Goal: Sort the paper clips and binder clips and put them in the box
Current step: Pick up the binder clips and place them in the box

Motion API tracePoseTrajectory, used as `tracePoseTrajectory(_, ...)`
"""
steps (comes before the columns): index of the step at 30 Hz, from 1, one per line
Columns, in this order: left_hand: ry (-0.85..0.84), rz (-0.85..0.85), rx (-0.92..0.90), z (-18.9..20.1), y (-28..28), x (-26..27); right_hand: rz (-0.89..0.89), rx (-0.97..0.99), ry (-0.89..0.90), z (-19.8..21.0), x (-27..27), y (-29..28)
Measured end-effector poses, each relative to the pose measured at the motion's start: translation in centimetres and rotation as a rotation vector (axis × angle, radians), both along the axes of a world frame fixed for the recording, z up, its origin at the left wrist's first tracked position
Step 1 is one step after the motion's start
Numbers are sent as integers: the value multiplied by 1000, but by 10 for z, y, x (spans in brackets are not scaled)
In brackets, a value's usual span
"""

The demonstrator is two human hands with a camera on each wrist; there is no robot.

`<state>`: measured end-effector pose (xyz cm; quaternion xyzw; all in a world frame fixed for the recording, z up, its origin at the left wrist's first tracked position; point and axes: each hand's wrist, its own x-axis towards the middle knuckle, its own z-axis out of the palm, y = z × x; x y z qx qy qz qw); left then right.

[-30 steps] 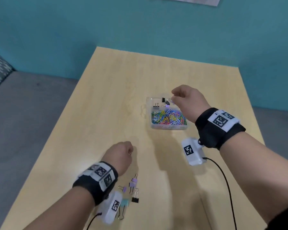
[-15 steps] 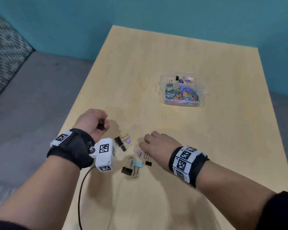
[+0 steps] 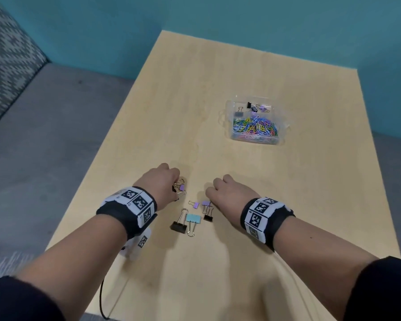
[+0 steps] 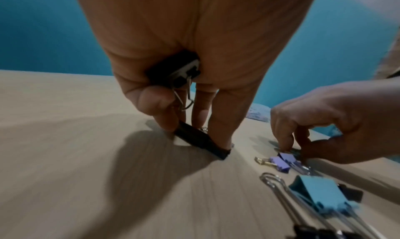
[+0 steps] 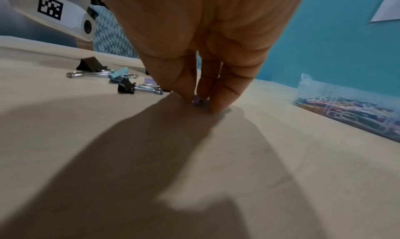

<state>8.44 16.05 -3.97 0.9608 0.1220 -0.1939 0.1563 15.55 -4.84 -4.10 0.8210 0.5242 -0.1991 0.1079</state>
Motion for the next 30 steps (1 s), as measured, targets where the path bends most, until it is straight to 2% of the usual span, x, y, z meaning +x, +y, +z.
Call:
tracePoseTrajectory(2,-10,29,-22,0,-3,1,-61,36,-11,-1,0,-7)
tracePoseTrajectory(6,16,199,-113,-1,-5,0,-238,132,-10,-6,1,-20)
tracePoseTrajectory(8,15,229,-117,0,-6,0,-436,195,18,-11,2,-25)
tracePoseTrajectory(9,12,248,-133,1,-6,-1,-612,248,72,-14,3,-28)
tracePoseTrajectory(11,-11,347,-273,-1,-4,-7,-1135,488,344,-16,5,-30)
tracePoseTrajectory(13,-64,600,-623,-3,0,-16,-1651,869,799,-9,5,-34)
tracePoseTrajectory(15,-137,892,-978,-2,5,-25,-1929,1111,1173,3,2,-39)
tracePoseTrajectory(17,-171,1041,-1211,2,6,-34,-2018,1126,1316,12,-4,-41)
tracePoseTrajectory(19,-188,1063,-1326,4,5,-39,-2000,1002,1335,14,-11,-36)
tracePoseTrajectory(21,-204,1006,-1305,2,4,-43,-1894,850,1249,18,-19,-24)
tracePoseTrajectory(23,-211,954,-1186,-3,2,-46,-1567,676,998,21,-28,-13)
tracePoseTrajectory(25,-208,897,-1039,-6,1,-48,-1111,455,654,20,-38,-6)
tracePoseTrajectory(27,-207,778,-876,-3,-2,-51,-740,236,417,19,-46,-1)
tracePoseTrajectory(28,-205,685,-771,1,-5,-54,-645,181,369,16,-48,0)
tracePoseTrajectory(30,-171,472,-519,9,-13,-60,-617,137,355,11,-49,2)
